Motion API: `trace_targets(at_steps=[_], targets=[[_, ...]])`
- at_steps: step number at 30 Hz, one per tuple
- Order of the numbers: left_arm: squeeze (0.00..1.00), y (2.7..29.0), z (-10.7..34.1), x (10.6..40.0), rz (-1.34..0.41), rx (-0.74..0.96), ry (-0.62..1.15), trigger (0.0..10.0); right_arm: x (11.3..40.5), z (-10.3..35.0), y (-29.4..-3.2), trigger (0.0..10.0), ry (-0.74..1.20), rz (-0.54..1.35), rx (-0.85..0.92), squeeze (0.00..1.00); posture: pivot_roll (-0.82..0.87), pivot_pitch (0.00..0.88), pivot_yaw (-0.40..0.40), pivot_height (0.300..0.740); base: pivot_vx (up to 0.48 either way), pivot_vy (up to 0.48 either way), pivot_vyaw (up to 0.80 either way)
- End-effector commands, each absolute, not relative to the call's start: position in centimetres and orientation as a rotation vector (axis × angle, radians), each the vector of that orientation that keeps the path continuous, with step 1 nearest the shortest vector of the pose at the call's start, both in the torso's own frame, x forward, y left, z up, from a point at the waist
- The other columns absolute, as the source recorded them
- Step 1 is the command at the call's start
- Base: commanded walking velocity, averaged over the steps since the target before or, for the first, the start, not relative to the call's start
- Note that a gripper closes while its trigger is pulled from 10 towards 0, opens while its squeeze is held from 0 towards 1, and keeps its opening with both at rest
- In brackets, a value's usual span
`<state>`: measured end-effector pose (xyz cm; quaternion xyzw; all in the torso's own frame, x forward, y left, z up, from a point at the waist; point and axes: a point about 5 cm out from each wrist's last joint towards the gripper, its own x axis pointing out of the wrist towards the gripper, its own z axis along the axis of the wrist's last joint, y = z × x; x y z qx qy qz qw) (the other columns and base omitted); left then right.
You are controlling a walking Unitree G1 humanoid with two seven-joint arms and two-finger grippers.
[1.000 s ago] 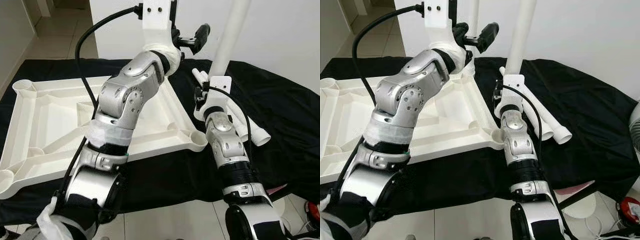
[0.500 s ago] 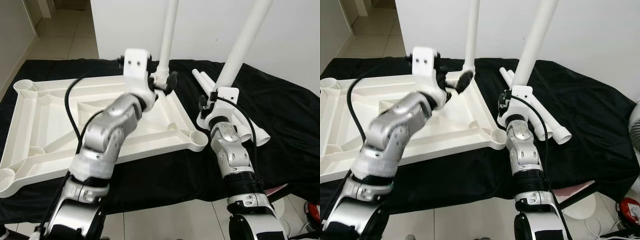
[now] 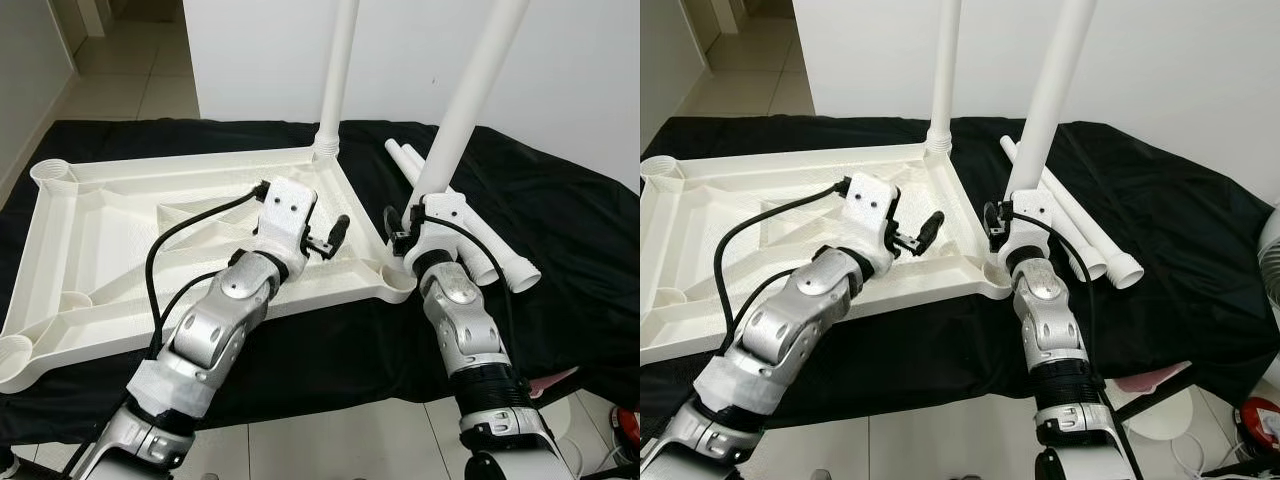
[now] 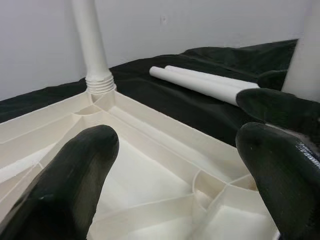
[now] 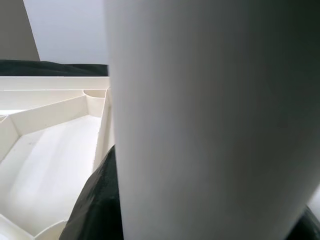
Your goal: Building children table
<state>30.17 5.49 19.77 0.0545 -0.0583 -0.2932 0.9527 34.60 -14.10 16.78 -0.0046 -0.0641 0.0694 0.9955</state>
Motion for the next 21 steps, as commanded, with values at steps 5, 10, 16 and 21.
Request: trace_targets(at_steps=[5,10,16,21], targets=[[0.00,3.8,18.4,28.2,-0.945,0.165,-0.086,10.0,34.6,16.1,-14.5,10.0,-0.112,0.209,-0.033,0.00,0.08,0.000,-0.066,0.740,0.000,0.000,0.00],[0.00,3.6,17.8,27.7,-0.963,0.143,-0.054,10.0,34.3,15.6,-15.8,10.0,-0.104,0.231,-0.054,0.00,0.08,0.000,-0.065,0.740,0.000,0.000,0.00],[0.00,3.6,17.0,27.4,-0.968,0.157,-0.037,10.0,33.7,15.0,-15.8,10.0,-0.122,0.307,-0.097,0.00,0.08,0.011,-0.061,0.740,0.000,0.000,0.00],[0.00,3.6,17.1,27.4,-0.970,0.155,-0.036,10.0,33.3,14.5,-15.7,10.0,-0.130,0.347,-0.110,0.00,0.08,0.021,-0.059,0.740,0.000,0.000,0.00]])
